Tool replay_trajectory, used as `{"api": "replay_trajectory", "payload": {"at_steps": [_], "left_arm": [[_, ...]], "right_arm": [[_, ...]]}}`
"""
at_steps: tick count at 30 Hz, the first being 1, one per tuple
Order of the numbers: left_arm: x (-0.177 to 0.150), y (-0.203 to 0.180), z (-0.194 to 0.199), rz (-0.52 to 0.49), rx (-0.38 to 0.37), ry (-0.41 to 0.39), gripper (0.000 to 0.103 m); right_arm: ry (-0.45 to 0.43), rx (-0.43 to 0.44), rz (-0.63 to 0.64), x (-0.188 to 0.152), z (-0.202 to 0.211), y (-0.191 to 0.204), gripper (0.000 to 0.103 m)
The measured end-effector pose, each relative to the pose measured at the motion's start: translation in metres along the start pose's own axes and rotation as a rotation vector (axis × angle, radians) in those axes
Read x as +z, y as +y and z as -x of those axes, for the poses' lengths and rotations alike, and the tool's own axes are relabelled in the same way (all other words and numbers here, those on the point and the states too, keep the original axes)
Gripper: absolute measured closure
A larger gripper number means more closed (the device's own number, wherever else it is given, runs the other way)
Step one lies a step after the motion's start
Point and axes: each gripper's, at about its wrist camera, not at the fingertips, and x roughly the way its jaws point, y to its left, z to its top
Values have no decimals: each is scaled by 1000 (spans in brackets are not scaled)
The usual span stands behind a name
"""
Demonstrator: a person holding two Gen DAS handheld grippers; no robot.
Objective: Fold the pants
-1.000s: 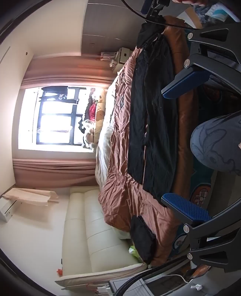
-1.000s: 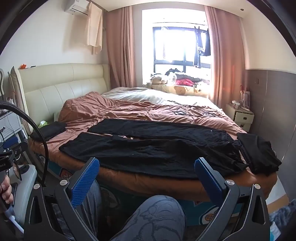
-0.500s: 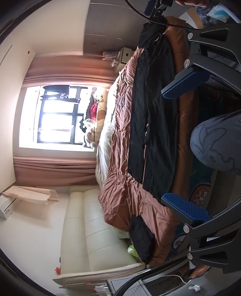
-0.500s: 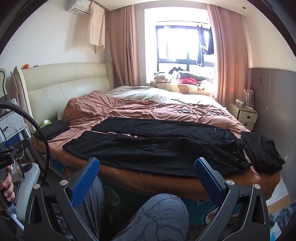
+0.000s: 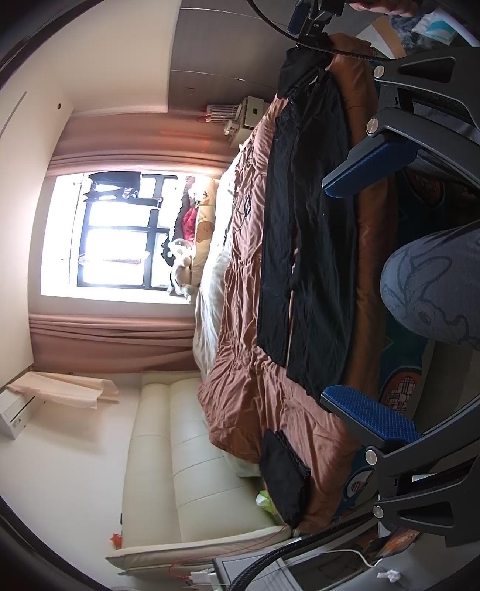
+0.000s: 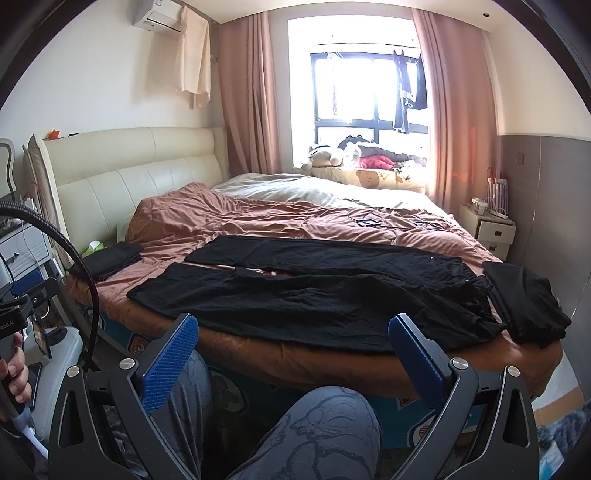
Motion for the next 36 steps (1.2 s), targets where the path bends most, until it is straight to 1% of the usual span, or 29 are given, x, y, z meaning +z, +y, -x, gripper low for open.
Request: {"api": "replay_trajectory", "payload": {"at_steps": [15, 27, 36], "left_arm": [[-1, 2, -1, 7, 3, -4, 0], [1, 6, 0, 40, -2, -11, 0], [0, 12, 0, 37, 1, -11, 0]], "right_arm": [[0, 0, -12, -1, 1, -1, 0], [2, -10, 8, 6, 3, 3, 0], [-3, 0, 11, 3, 2, 1, 0]]}}
